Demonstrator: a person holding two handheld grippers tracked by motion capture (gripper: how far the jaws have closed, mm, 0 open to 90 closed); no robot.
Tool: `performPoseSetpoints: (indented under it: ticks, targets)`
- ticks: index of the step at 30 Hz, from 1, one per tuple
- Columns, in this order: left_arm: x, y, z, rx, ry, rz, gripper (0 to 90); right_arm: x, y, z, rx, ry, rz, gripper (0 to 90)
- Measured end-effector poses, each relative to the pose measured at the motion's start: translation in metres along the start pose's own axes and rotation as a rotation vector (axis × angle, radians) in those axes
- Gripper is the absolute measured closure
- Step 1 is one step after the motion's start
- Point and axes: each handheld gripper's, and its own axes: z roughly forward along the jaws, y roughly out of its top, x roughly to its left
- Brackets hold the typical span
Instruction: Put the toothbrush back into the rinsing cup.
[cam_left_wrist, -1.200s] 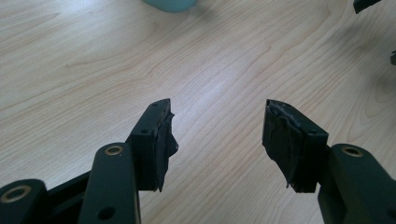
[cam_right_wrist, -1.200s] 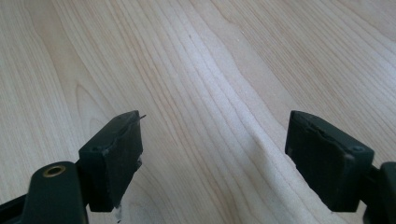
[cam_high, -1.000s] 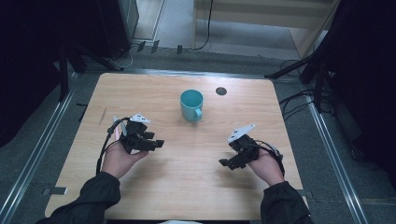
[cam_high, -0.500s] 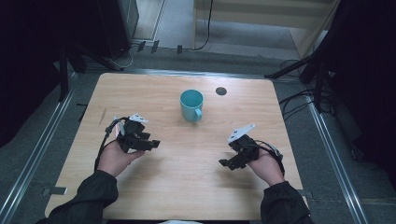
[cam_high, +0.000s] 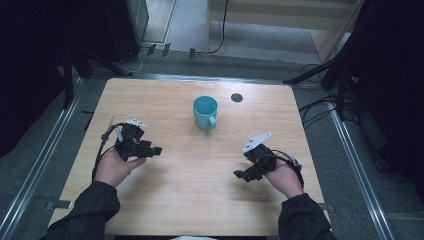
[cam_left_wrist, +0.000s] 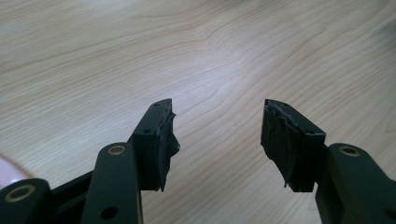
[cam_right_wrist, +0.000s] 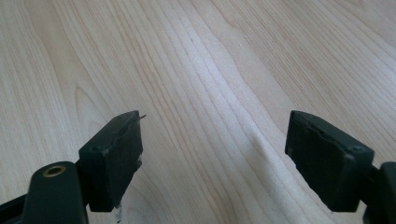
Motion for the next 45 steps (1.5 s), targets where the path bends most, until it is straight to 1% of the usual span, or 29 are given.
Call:
performPoseSetpoints:
  ticks: [1,2,3,4,6,8,9,11,14,15,18,20,21,23,25,26,28,30,31,32,34,35,36,38,39,40,41,43,45]
  targets:
    - [0.0,0.0,0.0,0.0,0.0,0.0,44.0,0.0,0.0,0.0,0.0,0.0,0.0,18.8]
    - [0.003,-0.001,-0.001,0.0,-0.003,-0.016,44.0,0.0,0.001,0.001,-0.001,0.003,-0.004,18.8]
    - [0.003,-0.001,-0.001,0.0,-0.003,-0.016,44.0,0.0,0.001,0.001,-0.001,0.003,-0.004,18.8]
    - [0.007,-0.003,-0.003,-0.002,-0.002,-0.031,44.0,0.0,0.002,0.002,0.005,0.006,-0.006,18.8]
    - [0.01,-0.003,-0.004,0.0,-0.001,-0.04,44.0,0.0,0.003,0.003,0.006,0.008,-0.016,18.8]
    - [0.014,-0.004,-0.007,0.013,0.012,-0.059,44.2,0.001,0.004,0.004,0.009,0.01,-0.017,18.8]
    - [0.014,-0.004,-0.007,0.013,0.012,-0.059,44.5,0.001,0.004,0.004,0.009,0.01,-0.017,18.8]
    - [0.018,-0.003,-0.007,0.034,0.032,-0.064,45.1,0.001,0.006,0.004,0.007,0.009,-0.021,18.8]
    - [0.021,-0.002,-0.007,0.039,0.033,-0.073,45.4,0.001,0.006,0.005,0.009,0.011,-0.021,18.8]
    - [0.026,-0.002,-0.009,0.041,0.037,-0.088,45.9,0.001,0.007,0.005,0.012,0.012,-0.026,18.8]
    - [0.031,-0.001,-0.011,0.049,0.055,-0.095,46.0,0.001,0.007,0.006,0.014,0.011,-0.028,18.8]
    - [0.036,-0.001,-0.013,0.054,0.078,-0.115,46.0,0.001,0.007,0.006,0.017,0.013,-0.029,18.8]
    - [0.039,-0.001,-0.013,0.073,0.1,-0.127,46.2,0.001,0.007,0.006,0.017,0.012,-0.03,18.8]
    - [0.043,0.0,-0.014,0.089,0.094,-0.147,46.3,0.001,0.007,0.006,0.02,0.013,-0.032,18.8]
    - [0.046,0.001,-0.014,0.102,0.106,-0.173,46.3,0.001,0.007,0.007,0.022,0.011,-0.035,18.8]
    - [0.048,0.002,-0.014,0.124,0.113,-0.173,46.3,0.001,0.007,0.007,0.024,0.01,-0.038,18.8]
    - [0.052,0.002,-0.014,0.151,0.113,-0.201,46.3,0.002,0.007,0.007,0.03,0.009,-0.04,18.8]
    - [0.056,0.004,-0.016,0.165,0.113,-0.234,46.5,0.002,0.007,0.007,0.031,0.008,-0.041,18.8]
    - [0.059,0.005,-0.017,0.175,0.123,-0.259,47.6,0.003,0.007,0.006,0.029,0.007,-0.04,18.7]
    - [0.059,0.005,-0.017,0.175,0.123,-0.259,48.0,0.003,0.007,0.006,0.029,0.008,-0.04,18.8]
    - [0.065,0.007,-0.018,0.21,0.143,-0.285,48.8,0.003,0.007,0.006,0.031,0.004,-0.043,18.8]
    - [0.065,0.007,-0.018,0.21,0.143,-0.285,49.0,0.003,0.007,0.006,0.031,0.004,-0.043,18.8]
    - [0.069,0.007,-0.018,0.216,0.147,-0.298,49.0,0.004,0.007,0.006,0.033,0.004,-0.046,18.8]
    - [0.077,0.006,-0.017,0.226,0.149,-0.345,50.4,0.004,0.007,0.007,0.034,0.007,-0.058,18.8]
    - [0.077,0.006,-0.017,0.226,0.149,-0.345,51.1,0.004,0.007,0.007,0.038,0.008,-0.053,18.8]
    - [0.084,0.005,-0.016,0.243,0.135,-0.377,52.1,0.004,0.007,0.007,0.039,0.008,-0.053,18.8]
    - [0.084,0.005,-0.016,0.243,0.135,-0.377,52.2,0.004,0.007,0.007,0.039,0.008,-0.053,18.8]
    - [0.088,0.005,-0.014,0.259,0.137,-0.401,52.8,0.003,0.007,0.007,0.037,0.007,-0.054,18.8]
    - [0.092,0.005,-0.014,0.274,0.135,-0.407,53.6,0.003,0.007,0.007,0.038,0.006,-0.053,18.8]
